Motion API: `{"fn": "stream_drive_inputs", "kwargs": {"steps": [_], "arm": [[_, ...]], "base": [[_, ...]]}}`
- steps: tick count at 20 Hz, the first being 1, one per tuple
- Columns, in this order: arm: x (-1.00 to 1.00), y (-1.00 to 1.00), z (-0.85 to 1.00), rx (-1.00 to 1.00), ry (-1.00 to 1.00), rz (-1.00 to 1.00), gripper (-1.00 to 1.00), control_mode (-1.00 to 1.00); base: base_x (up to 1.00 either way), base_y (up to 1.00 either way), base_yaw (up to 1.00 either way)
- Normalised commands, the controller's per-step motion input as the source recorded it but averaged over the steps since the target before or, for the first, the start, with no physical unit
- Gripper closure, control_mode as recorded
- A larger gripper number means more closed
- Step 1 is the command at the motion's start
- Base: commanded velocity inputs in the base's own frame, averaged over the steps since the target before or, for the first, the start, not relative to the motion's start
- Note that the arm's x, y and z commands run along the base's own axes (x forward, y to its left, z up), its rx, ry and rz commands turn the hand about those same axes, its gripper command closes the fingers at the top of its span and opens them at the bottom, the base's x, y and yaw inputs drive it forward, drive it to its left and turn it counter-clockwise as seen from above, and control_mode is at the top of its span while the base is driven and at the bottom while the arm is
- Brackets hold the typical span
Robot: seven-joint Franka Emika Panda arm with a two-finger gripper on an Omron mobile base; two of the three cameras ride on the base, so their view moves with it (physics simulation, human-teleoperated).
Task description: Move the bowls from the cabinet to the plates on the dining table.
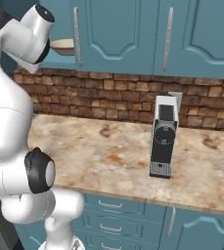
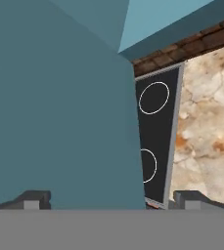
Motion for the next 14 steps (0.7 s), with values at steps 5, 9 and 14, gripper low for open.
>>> {"fn": "stream_drive_inputs", "kwargs": {"steps": [5, 9, 14], "arm": [[-0.09, 0.79, 0.0, 0.0, -0.06, 0.01, -1.0, -1.0], [-0.09, 0.73, 0.04, 0.0, -0.07, 0.0, -1.0, -1.0], [0.0, 0.31, 0.0, 0.0, -0.01, 0.0, -1.0, -1.0]], "base": [[0.0, 0.0, 0.0], [0.0, 0.0, 0.0], [0.0, 0.0, 0.0]]}}
